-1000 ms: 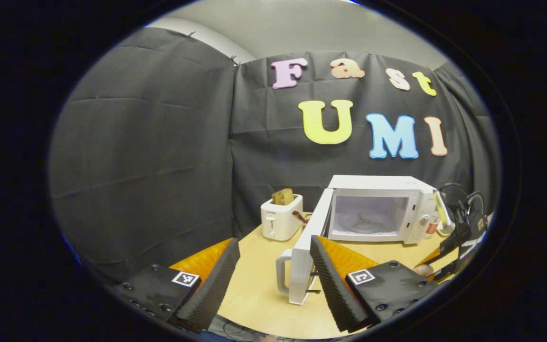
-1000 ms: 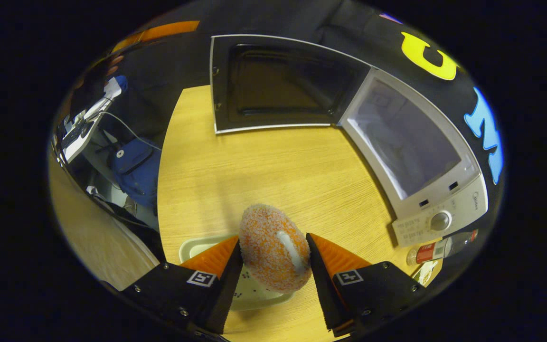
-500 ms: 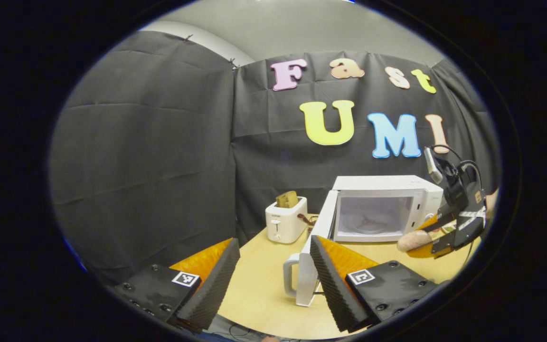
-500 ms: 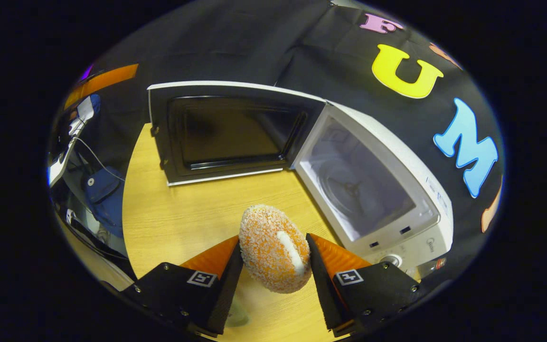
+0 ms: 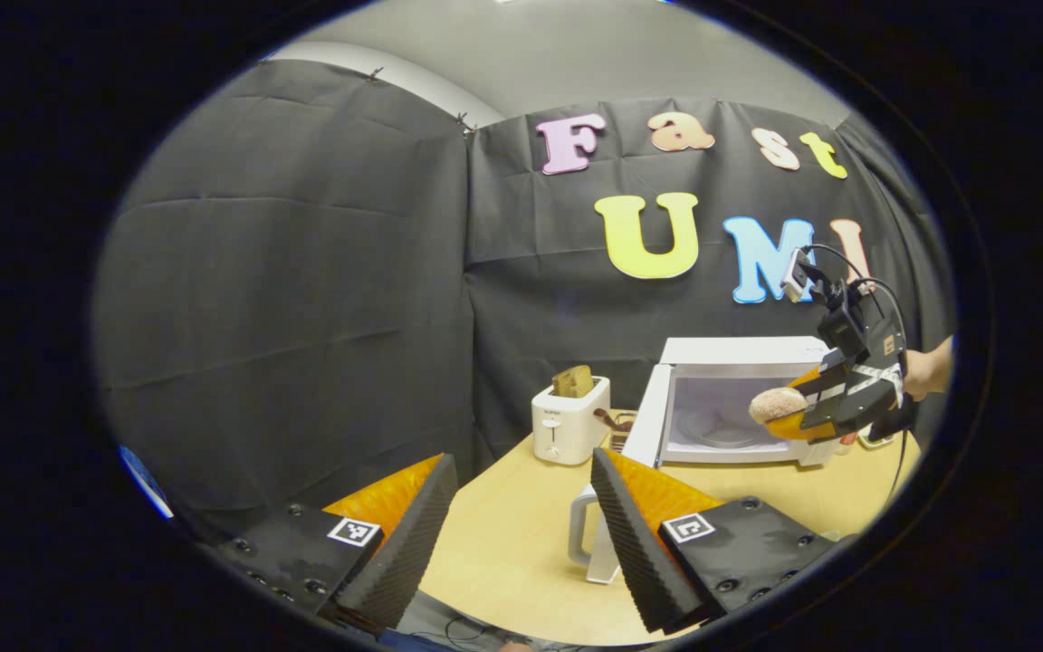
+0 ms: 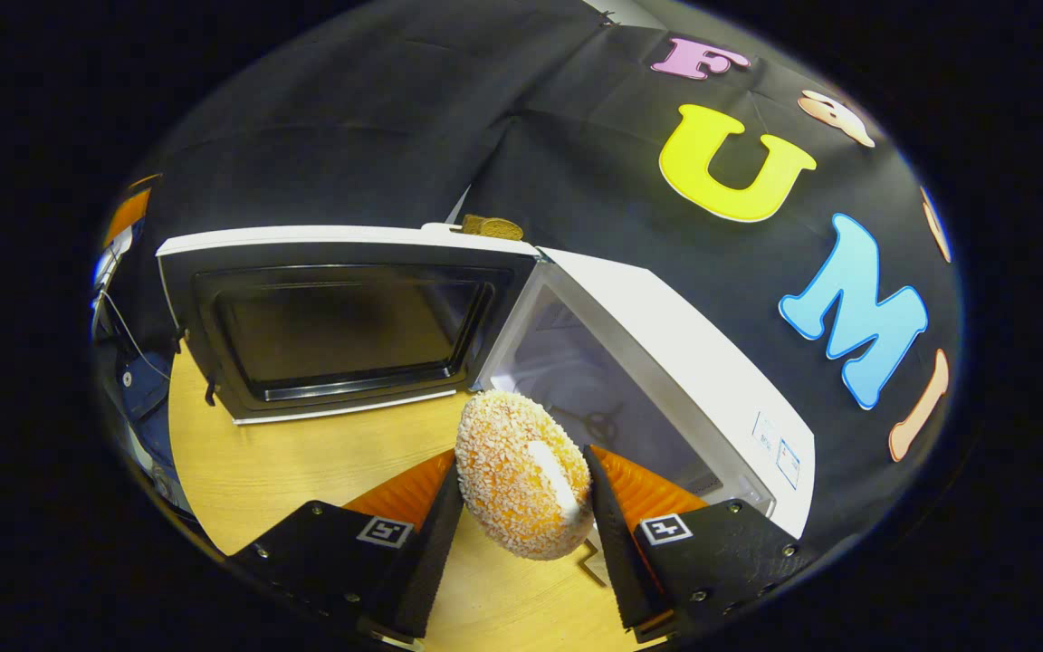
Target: Open the microwave oven with the left hand, put the food in, and close the microwave oven.
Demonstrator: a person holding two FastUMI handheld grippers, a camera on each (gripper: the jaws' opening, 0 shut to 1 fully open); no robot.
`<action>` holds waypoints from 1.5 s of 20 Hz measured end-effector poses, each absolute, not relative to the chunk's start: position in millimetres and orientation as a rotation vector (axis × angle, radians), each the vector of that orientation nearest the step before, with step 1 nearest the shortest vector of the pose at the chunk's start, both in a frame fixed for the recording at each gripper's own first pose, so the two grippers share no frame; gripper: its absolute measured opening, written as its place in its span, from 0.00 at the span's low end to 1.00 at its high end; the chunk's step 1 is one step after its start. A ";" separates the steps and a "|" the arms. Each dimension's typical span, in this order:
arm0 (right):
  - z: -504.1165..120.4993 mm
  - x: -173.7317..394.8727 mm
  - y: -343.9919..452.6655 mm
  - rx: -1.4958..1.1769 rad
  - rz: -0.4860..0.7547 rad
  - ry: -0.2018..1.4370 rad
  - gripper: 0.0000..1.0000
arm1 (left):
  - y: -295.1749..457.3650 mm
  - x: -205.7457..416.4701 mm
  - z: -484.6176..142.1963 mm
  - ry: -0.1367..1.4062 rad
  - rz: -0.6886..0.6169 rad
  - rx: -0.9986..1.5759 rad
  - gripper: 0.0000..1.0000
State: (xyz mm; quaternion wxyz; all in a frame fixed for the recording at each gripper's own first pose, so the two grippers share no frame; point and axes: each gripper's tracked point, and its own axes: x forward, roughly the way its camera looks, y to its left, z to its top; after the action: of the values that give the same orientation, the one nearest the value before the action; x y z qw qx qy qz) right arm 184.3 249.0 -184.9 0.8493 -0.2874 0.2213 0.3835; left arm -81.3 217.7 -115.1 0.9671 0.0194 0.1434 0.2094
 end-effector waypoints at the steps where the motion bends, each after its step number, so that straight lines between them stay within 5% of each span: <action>1: -186.9 192.3 251.0 -0.608 0.791 0.456 0.76 | 218.8 -83.8 -114.4 0.289 0.434 0.036 0.97; 23: -318.9 332.7 281.7 -0.711 0.563 0.455 0.76 | 251.0 -113.9 -120.6 0.406 0.646 0.059 0.98; 27: -300.7 324.4 280.3 -0.725 0.557 0.420 0.99 | 247.2 -111.4 -118.3 0.401 0.612 0.053 0.98; 30: -277.4 298.4 276.7 -0.725 0.582 0.378 0.98 | 244.5 -104.8 -116.3 0.373 0.562 0.046 0.98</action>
State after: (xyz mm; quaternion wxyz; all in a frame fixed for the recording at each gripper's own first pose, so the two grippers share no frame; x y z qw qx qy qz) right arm 298.4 276.7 -277.4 0.8767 -0.3475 0.1813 0.2789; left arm -104.8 244.5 -116.3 0.9434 0.0226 0.1829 0.2757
